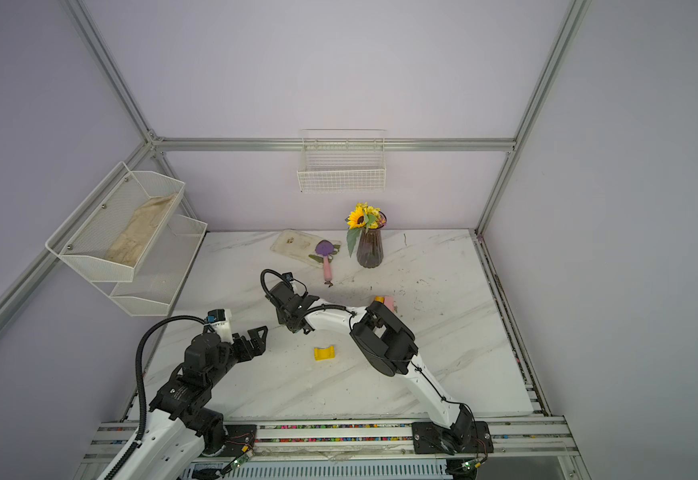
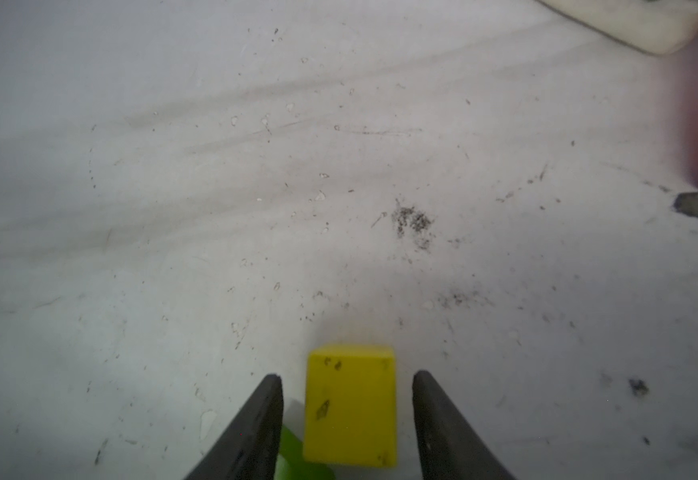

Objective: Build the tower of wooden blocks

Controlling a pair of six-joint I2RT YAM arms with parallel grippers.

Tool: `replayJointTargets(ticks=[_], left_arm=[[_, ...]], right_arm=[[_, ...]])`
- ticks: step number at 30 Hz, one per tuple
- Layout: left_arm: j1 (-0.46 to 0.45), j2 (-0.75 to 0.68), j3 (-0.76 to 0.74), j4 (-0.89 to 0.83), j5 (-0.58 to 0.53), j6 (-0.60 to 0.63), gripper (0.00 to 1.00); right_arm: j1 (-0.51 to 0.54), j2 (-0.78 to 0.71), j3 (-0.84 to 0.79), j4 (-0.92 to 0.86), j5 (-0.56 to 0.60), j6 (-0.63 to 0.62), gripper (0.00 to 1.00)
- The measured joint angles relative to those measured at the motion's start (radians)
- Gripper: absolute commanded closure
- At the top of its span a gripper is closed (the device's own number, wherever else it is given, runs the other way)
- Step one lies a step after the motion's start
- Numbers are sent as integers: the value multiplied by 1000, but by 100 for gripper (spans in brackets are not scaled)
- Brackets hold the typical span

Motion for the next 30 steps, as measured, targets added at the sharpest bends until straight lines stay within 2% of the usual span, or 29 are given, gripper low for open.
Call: replayJointTargets(ticks=[2, 11, 16, 22, 30], left_arm=[[0, 0, 0, 0, 2, 0, 0], [0, -9, 0, 0, 6, 0, 0], [0, -8, 0, 0, 15, 1, 0], [0, 9, 0, 39, 109, 27, 0], [0, 26, 0, 83, 180, 45, 0]], right_arm=[[-2, 11, 7, -5, 2, -2, 64], [-7, 15, 17, -17, 28, 0, 75], [-7, -32, -50, -18, 63, 2, 78], [-7, -240, -224, -18, 127, 5, 81], [-19, -628, -472, -1, 267, 30, 83]])
